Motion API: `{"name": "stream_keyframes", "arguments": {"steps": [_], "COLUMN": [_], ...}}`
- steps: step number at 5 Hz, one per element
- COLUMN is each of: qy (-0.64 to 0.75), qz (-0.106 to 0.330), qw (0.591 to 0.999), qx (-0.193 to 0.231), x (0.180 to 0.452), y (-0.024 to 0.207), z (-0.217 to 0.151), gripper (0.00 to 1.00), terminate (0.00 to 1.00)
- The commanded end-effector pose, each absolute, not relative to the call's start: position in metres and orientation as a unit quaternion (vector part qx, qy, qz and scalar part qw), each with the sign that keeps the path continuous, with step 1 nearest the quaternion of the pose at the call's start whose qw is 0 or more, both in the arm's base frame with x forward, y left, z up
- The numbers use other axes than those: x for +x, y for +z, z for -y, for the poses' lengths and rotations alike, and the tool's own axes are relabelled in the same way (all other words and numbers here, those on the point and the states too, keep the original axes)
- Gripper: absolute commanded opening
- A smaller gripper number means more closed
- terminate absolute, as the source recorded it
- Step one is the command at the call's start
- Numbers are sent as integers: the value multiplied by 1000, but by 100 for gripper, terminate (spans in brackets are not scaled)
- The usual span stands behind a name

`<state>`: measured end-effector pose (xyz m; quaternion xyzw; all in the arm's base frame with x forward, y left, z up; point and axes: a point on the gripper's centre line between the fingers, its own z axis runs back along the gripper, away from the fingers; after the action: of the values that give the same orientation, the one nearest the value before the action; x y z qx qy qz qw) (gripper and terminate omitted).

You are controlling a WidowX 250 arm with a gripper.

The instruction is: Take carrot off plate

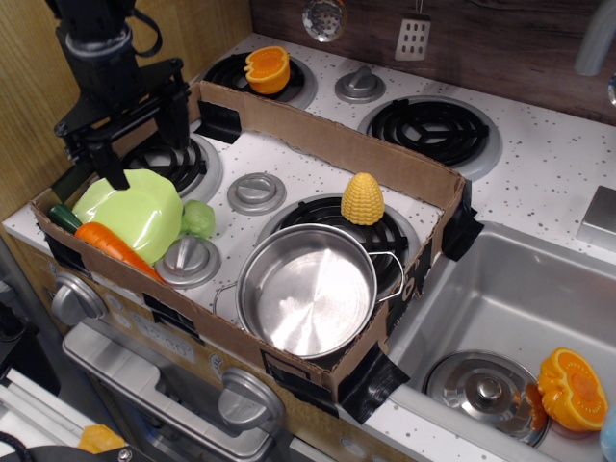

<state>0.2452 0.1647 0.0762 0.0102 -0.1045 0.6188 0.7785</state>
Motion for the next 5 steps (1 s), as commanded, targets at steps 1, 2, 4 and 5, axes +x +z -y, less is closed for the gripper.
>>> {"name": "stream_keyframes", "arguments": {"steps": [1, 2, 4, 5], "qy": [584, 589, 649, 658], "qz": [162, 156, 141, 136], "qw": [793, 791, 745, 738], "qx": [56, 55, 64, 65], "x": [243, 241, 241, 238], "y": [63, 53, 49, 48], "z": [-175, -182, -196, -198], "gripper": [100, 100, 100, 100], "terminate": [0, 0, 0, 0]}}
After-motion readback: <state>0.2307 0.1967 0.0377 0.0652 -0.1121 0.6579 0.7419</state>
